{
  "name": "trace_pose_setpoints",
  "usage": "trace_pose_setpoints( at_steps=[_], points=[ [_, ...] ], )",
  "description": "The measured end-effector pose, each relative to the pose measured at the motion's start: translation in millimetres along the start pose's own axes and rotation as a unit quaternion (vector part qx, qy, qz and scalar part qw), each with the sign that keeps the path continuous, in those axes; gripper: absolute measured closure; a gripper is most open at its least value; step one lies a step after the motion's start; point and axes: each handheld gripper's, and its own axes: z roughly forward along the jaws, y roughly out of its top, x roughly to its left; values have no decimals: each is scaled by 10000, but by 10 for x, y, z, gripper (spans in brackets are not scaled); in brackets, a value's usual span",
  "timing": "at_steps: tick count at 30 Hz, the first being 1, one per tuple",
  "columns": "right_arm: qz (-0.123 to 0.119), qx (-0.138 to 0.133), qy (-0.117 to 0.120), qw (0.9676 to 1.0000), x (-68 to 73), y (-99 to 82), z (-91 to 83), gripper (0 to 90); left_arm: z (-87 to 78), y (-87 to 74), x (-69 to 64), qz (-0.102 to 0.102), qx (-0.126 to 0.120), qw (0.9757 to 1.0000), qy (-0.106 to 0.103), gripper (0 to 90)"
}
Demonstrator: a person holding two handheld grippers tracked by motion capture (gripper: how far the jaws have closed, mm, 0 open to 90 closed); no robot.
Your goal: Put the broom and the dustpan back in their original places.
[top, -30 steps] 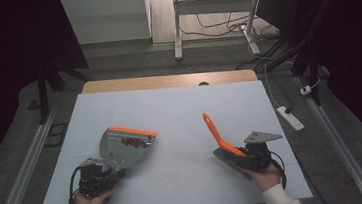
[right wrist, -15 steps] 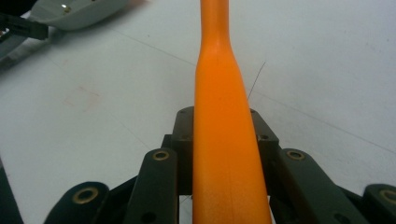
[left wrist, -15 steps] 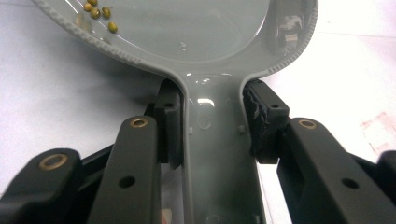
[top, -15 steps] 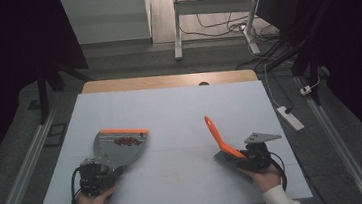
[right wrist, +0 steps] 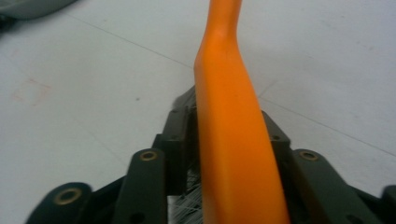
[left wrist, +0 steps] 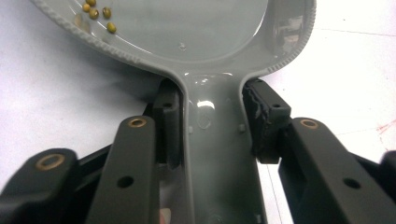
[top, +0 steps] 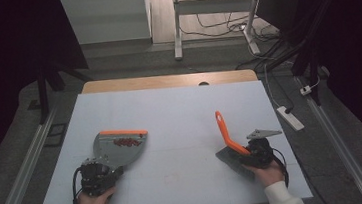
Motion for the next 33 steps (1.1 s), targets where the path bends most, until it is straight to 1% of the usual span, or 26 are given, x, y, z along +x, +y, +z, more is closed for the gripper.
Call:
trace_pose_setpoints(
  at_steps=[1, 4, 5, 8, 10, 13, 16, 18, 20, 23, 26, 27, 30, 31, 33],
  points=[
    [-12, 22, -61, 10000, -24, 5, 8, 568, -7, -2, -2, 51, -8, 10000, -4, 512],
    [74, 82, -122, 9999, -82, 10, 21, 508, -45, -15, -14, 284, 11, 9996, -77, 376],
    [94, 124, -198, 9997, -98, 13, 27, 495, -60, -18, -15, 327, 3, 9994, -88, 348],
    [128, 154, -186, 9996, -128, 12, 38, 475, -115, -29, -22, 461, -10, 9989, -17, 304],
    [120, 200, -254, 9994, -135, 13, 45, 458, -161, -31, -42, 596, -35, 9982, 94, 301],
    [181, 260, -336, 9989, -157, 12, 60, 425, -241, -27, -74, 755, -150, 9969, 171, 295],
    [234, 297, -378, 9986, -171, 14, 71, 412, -299, -13, -89, 866, -231, 9958, 168, 295],
    [200, 329, -476, 9981, -171, 22, 71, 395, -324, 1, -95, 957, -259, 9950, 77, 298],
    [96, 312, -620, 9975, -169, 37, 59, 399, -342, 15, -105, 1072, -290, 9938, -2, 302],
    [170, 259, -570, 9979, -177, 39, 45, 407, -350, 35, -120, 1244, -344, 9915, -142, 317],
    [140, 237, -565, 9980, -167, 40, 26, 415, -339, 56, -127, 1356, -349, 9897, -285, 327],
    [131, 186, -561, 9982, -160, 40, 21, 420, -335, 62, -127, 1380, -351, 9893, -325, 330],
    [51, 76, -581, 9983, -131, 53, -20, 431, -324, 80, -131, 1473, -336, 9877, -415, 336],
    [-12, 29, -584, 9983, -122, 56, -35, 437, -320, 84, -136, 1511, -338, 9870, -429, 341],
    [-67, -40, -527, 9986, -102, 60, -64, 440, -312, 95, -142, 1573, -328, 9859, -472, 343]
  ],
)
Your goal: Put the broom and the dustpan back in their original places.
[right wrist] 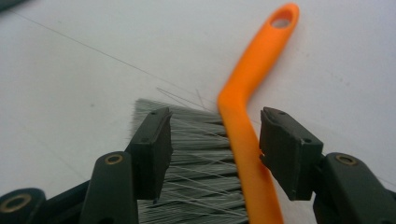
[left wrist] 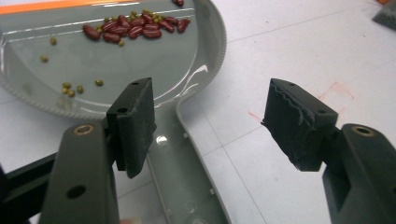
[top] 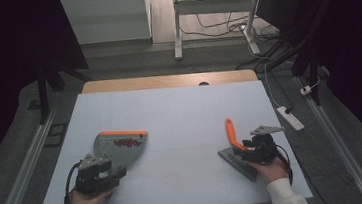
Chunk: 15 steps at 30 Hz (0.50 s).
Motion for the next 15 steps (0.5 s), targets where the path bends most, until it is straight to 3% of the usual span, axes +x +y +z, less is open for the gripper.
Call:
trace_pose_setpoints(
  at_steps=[4, 11, 15],
  points=[
    [-187, -129, 40, 9997, 57, 5, -48, 444, 22, 32, 2, 143, -2, 9999, -78, 351],
    [-638, -199, 394, 9970, 206, 0, -55, 447, 100, 121, 29, 415, 87, 9981, -452, 362],
    [-864, -257, 534, 9945, 269, -16, -57, 451, 163, 153, 61, 421, 194, 9969, -630, 362]
  ],
)
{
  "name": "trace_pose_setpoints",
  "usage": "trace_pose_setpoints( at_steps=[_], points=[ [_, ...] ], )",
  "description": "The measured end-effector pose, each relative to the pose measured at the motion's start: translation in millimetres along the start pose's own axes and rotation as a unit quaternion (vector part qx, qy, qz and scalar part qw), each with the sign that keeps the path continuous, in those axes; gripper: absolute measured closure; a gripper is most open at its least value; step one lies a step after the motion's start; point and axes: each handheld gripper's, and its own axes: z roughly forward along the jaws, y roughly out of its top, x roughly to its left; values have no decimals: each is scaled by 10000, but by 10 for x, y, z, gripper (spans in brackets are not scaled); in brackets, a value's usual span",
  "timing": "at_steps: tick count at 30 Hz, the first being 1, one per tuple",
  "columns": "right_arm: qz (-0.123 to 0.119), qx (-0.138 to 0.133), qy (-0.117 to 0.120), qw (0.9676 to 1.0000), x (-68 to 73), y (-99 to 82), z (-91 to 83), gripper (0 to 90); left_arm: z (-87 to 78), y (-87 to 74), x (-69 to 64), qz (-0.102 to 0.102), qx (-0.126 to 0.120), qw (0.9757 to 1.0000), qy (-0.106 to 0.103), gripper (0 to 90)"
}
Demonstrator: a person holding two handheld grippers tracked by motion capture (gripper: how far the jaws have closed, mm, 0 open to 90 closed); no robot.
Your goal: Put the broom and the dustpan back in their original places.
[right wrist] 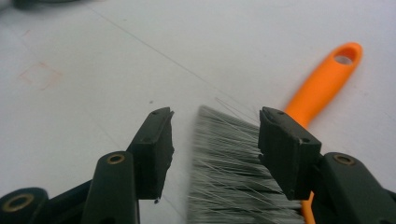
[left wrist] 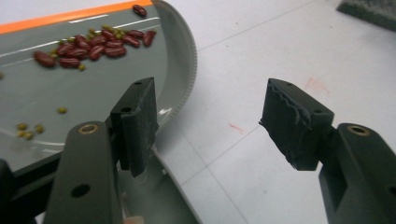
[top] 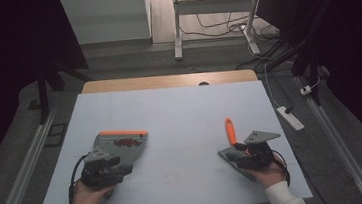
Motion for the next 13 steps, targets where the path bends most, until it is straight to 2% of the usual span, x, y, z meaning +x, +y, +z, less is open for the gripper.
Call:
trace_pose_setpoints(
  at_steps=[4, 13],
  points=[
    [-169, -70, 55, 9998, 35, 2, 2, 459, 25, 10, 14, -19, 77, 9999, -116, 362],
    [-260, -180, 41, 9995, 52, 7, -14, 459, 21, 3, 16, -79, 118, 9997, -220, 360]
  ],
)
